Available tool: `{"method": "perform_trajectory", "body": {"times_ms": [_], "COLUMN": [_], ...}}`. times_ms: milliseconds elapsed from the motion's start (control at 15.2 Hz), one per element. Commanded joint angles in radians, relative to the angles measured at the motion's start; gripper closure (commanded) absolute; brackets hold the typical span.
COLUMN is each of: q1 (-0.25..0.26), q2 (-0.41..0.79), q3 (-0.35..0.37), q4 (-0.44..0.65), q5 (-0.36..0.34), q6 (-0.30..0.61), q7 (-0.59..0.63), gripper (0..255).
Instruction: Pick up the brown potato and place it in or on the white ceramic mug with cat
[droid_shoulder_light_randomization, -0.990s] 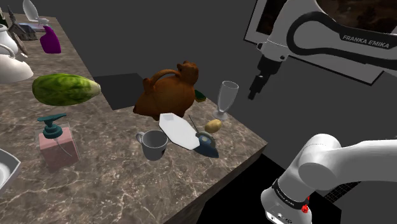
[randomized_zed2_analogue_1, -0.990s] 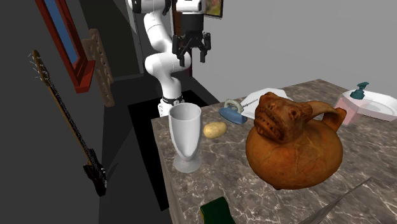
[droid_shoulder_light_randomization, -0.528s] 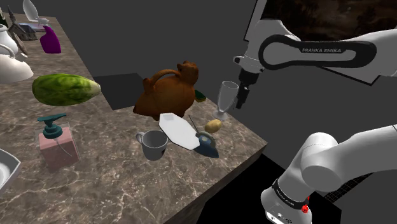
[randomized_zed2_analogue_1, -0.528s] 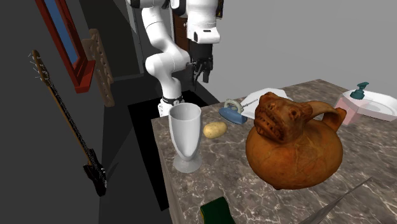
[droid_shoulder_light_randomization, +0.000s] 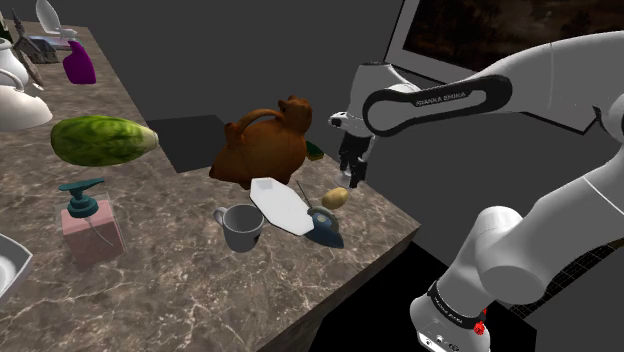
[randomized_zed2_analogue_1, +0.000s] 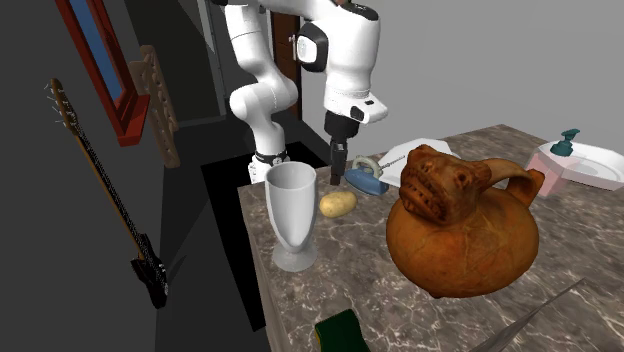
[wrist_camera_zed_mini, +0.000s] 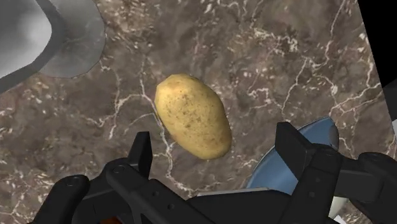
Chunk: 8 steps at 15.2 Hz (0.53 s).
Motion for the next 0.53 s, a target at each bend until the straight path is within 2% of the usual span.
{"method": "perform_trajectory", "body": {"times_ms": [0,198,462], "q1": [0.028,0.064,0.061], "q2": [0.068,0.165,0.194], "q3": [-0.009,-0.011,-0.014], "q4": [0.0,0.009,-0.021], "q5": [-0.002,-0.001,-0.001], "q6": [0.055,0.125,0.184], "q7": [-0.103,-0.236,-0.238], "gripper": [0,0,0]}}
